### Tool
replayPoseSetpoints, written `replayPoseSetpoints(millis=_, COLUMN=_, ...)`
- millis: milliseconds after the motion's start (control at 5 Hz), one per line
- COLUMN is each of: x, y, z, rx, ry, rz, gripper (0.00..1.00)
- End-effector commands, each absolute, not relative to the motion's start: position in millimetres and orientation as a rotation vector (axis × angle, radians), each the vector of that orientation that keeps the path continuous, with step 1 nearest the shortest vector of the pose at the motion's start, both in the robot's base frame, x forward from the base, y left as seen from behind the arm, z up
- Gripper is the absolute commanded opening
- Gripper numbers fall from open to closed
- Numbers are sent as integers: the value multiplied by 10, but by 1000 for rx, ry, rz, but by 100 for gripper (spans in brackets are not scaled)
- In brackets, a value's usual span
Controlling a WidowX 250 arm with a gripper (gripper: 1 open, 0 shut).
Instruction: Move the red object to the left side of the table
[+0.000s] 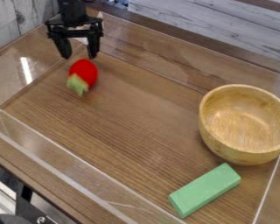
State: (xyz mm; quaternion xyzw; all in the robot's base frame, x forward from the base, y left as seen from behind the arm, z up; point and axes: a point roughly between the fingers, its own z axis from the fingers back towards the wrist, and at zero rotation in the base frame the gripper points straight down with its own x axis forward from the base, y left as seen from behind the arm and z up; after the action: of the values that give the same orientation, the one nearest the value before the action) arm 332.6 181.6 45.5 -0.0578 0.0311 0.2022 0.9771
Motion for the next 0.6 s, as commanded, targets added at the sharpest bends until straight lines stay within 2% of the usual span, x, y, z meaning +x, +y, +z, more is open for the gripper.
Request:
replayPoseSetpoints(millis=0, x=3461, y=1772, z=450, rx=-91, ry=18, rz=416, gripper=100)
replayPoseSetpoints(millis=400, x=3451, y=1738, z=714, rx=-122, ry=-6, rz=306, gripper=100)
